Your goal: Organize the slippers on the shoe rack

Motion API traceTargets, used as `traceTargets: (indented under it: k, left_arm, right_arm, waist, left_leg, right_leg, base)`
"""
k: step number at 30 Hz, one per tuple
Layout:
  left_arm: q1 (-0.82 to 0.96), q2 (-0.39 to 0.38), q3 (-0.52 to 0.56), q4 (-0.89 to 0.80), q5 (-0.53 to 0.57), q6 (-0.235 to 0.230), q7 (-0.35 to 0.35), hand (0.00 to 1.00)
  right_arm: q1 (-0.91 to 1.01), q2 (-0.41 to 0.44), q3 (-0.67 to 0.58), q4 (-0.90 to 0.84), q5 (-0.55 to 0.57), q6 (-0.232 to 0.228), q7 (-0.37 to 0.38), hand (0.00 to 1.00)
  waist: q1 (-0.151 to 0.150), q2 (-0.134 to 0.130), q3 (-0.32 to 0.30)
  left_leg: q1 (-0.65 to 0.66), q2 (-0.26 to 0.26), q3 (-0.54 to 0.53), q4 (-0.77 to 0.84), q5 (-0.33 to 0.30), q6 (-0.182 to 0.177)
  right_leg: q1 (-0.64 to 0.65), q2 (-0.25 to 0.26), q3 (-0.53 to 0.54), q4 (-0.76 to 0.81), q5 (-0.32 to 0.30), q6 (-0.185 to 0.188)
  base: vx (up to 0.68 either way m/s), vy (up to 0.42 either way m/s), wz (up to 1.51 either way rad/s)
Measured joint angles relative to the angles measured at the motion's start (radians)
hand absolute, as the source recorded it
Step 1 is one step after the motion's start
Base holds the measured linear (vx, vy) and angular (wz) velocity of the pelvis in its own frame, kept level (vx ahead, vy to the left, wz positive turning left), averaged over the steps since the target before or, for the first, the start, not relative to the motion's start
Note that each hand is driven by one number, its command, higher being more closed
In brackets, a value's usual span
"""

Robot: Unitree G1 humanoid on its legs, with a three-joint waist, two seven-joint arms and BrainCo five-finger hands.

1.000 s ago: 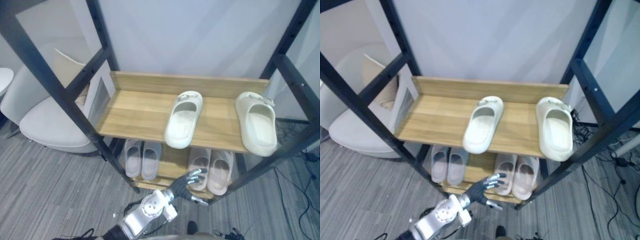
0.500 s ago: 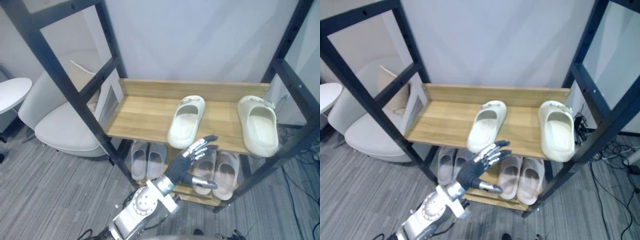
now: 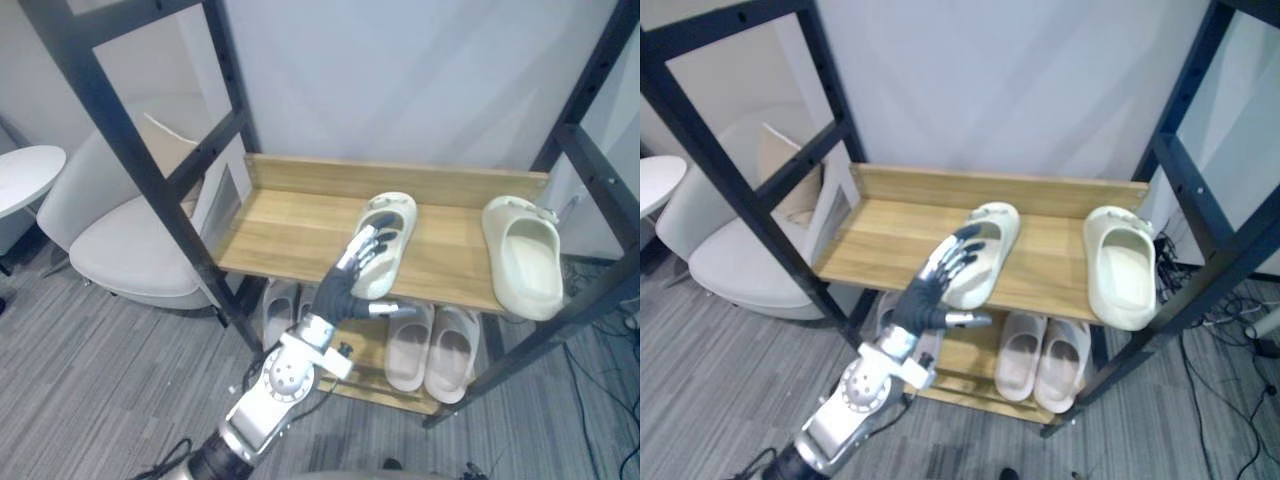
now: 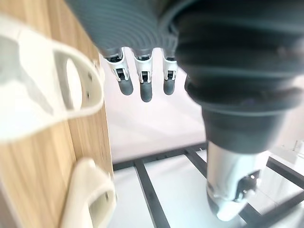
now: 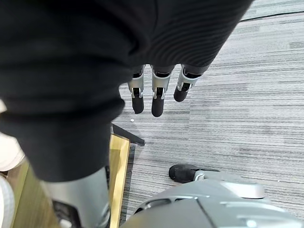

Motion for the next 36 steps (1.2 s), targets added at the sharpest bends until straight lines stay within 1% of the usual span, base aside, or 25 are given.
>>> traceTargets:
  k: [3,7,11,14,16,18,22,26,29,32,36]
  left_arm:
    - [-0.057,-0.001,0.032,0.075,0.037,0.007,0.021,0.00]
    - [-0.124,-0.002,0.097,0.185,0.074,0.041,0.052,0.00]
    - [-0.190,-0.001,0.143,0.263,0.109,0.053,0.091,0.00]
    - [-0.236,-0.002,0.179,0.333,0.127,0.068,0.125,0.00]
    - [-0.259,-0.001,0.200,0.372,0.135,0.082,0.138,0.00]
    - [-0.285,0.003,0.213,0.408,0.148,0.089,0.154,0.00]
    - [-0.333,0.005,0.239,0.482,0.156,0.109,0.156,0.00]
    - [-0.372,0.008,0.249,0.536,0.156,0.114,0.173,0.00]
    - [-0.396,0.009,0.249,0.556,0.156,0.114,0.174,0.00]
    - [-0.419,0.008,0.248,0.583,0.156,0.117,0.174,0.00]
    - [-0.446,0.010,0.249,0.608,0.155,0.121,0.174,0.00]
  right_arm:
    - [0.007,0.001,-0.010,0.000,0.000,0.000,-0.004,0.00]
    - [0.006,0.007,-0.012,0.000,0.001,0.000,-0.007,0.00]
    - [0.007,0.026,-0.048,0.000,0.001,0.001,-0.009,0.00]
    - [0.007,0.037,-0.050,-0.001,0.002,0.001,-0.010,0.00]
    - [0.007,0.038,-0.052,-0.001,0.002,0.001,-0.010,0.00]
    - [0.006,0.040,-0.062,-0.001,0.002,0.001,-0.010,0.00]
    - [0.005,0.049,-0.088,-0.001,0.003,0.001,-0.010,0.00]
    - [0.005,0.049,-0.090,-0.004,0.012,0.001,-0.010,0.00]
    - [0.005,0.050,-0.099,-0.006,0.012,0.001,-0.010,0.00]
    - [0.005,0.056,-0.126,-0.006,0.022,0.001,-0.010,0.00]
    - [0.004,0.056,-0.126,-0.013,0.022,0.000,-0.010,0.00]
  waist:
    - [-0.003,-0.002,0.001]
    - [-0.018,-0.007,0.004]
    - [-0.025,-0.018,0.012]
    - [-0.036,-0.032,0.020]
    - [-0.040,-0.034,0.022]
    - [-0.041,-0.033,0.028]
    - [-0.049,-0.032,0.034]
    - [-0.058,-0.029,0.039]
    - [-0.058,-0.024,0.042]
    - [-0.065,-0.021,0.044]
    - [-0.076,-0.018,0.048]
  left_leg:
    - [0.000,-0.002,0.000,-0.001,0.000,0.001]
    - [0.000,-0.002,0.003,-0.002,0.000,0.001]
    - [-0.003,-0.001,0.012,-0.004,0.000,0.001]
    - [-0.008,-0.003,0.014,-0.005,0.000,0.001]
    - [-0.016,-0.004,0.016,-0.005,0.000,0.001]
    - [-0.020,-0.006,0.020,-0.005,0.000,0.001]
    - [-0.020,-0.007,0.023,-0.006,0.000,0.001]
    - [-0.020,-0.007,0.030,-0.008,0.000,0.001]
    - [-0.021,-0.008,0.038,-0.016,0.000,0.001]
    - [-0.021,-0.008,0.039,-0.016,0.000,0.001]
    - [-0.021,-0.009,0.040,-0.017,0.000,0.001]
  right_leg:
    - [0.000,-0.002,0.000,0.000,0.000,0.000]
    - [-0.003,-0.001,0.003,0.000,0.000,0.000]
    - [-0.011,-0.001,0.010,0.000,0.001,0.001]
    - [-0.017,-0.001,0.012,0.000,0.001,0.002]
    - [-0.027,-0.003,0.014,0.000,0.002,0.003]
    - [-0.034,-0.004,0.017,0.000,0.003,0.004]
    - [-0.035,-0.004,0.018,0.000,0.003,0.005]
    - [-0.040,-0.004,0.026,-0.001,0.004,0.006]
    - [-0.050,-0.004,0.035,-0.001,0.007,0.007]
    - [-0.051,-0.004,0.036,-0.001,0.007,0.007]
    - [-0.052,-0.004,0.037,-0.001,0.008,0.007]
  base:
    - [0.00,0.000,0.00]
    - [0.00,0.000,-0.01]
    - [0.00,0.000,-0.06]
    - [0.00,0.000,-0.01]
    - [0.00,0.003,-0.02]
    - [0.01,0.008,-0.05]
    - [0.01,0.002,-0.01]
    - [-0.01,0.000,-0.04]
    - [-0.02,-0.002,-0.09]
    - [0.00,0.000,-0.01]
    - [0.00,0.000,0.00]
